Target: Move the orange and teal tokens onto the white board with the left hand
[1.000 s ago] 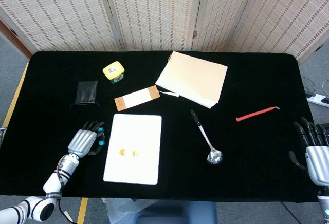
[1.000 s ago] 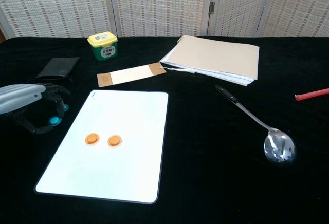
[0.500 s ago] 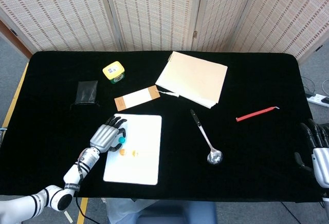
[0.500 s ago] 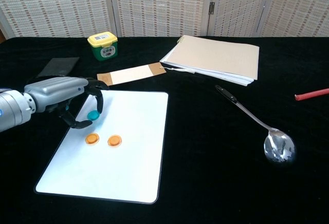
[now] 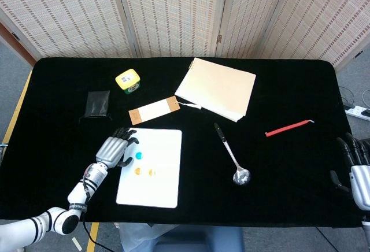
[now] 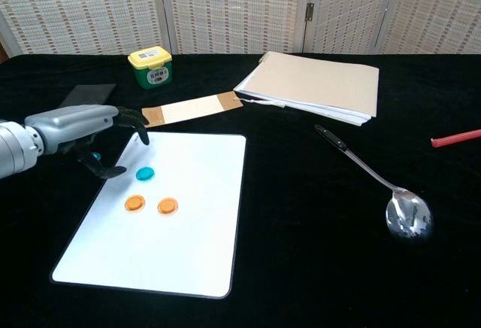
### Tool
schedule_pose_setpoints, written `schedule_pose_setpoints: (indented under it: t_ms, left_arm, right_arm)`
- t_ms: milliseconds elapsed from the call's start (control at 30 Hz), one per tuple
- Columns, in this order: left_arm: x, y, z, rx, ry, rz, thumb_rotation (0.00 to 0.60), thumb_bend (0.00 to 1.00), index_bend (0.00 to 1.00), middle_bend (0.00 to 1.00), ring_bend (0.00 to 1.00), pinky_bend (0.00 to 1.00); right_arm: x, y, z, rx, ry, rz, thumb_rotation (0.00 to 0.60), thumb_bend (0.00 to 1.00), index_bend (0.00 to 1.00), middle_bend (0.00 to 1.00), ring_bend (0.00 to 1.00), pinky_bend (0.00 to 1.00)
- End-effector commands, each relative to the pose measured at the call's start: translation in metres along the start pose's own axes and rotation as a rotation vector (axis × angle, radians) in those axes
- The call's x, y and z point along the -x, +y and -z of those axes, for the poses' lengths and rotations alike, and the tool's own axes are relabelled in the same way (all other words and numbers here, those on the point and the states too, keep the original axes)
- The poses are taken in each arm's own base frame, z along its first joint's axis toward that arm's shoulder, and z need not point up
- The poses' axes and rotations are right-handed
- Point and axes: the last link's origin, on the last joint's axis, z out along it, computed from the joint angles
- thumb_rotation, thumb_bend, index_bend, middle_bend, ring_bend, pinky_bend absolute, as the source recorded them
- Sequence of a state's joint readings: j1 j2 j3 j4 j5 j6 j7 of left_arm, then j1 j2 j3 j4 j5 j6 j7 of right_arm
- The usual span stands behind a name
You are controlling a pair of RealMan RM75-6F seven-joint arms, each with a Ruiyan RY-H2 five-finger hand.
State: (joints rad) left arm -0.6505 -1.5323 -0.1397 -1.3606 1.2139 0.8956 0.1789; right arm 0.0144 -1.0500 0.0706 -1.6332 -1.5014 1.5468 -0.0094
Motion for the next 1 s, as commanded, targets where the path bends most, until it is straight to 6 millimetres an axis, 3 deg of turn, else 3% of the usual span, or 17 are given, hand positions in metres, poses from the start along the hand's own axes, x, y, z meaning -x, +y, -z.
schedule_pose_setpoints:
  t_ms: [33,333,1000]
  left_arm:
    - [-0.005,-0.023,0.001,-0.067,0.025,0.01,0.6,0.41,0.37,0.13,0.0,0.0]
    - [0.008,-0.061,-0.006,-0.176,-0.001,0.008,0.6,0.41,0.41,0.13,0.0,0.0]
    - [0.019,-0.067,-0.011,-0.19,-0.027,0.006,0.6,0.41,0.43,0.13,0.0,0.0]
  right_arm:
    - [0.001,-0.001,0.0,-0.004,-0.002,0.0,0.6,0.43,0.0,0.0,0.0,0.0]
    - [0.002,-0.003,-0.002,-0.008,-0.007,0.004,0.6,0.43,0.0,0.0,0.0,0.0]
    - [0.0,-0.006,-0.001,-0.002,-0.005,0.008,0.6,0.43,0.0,0.0,0.0,0.0]
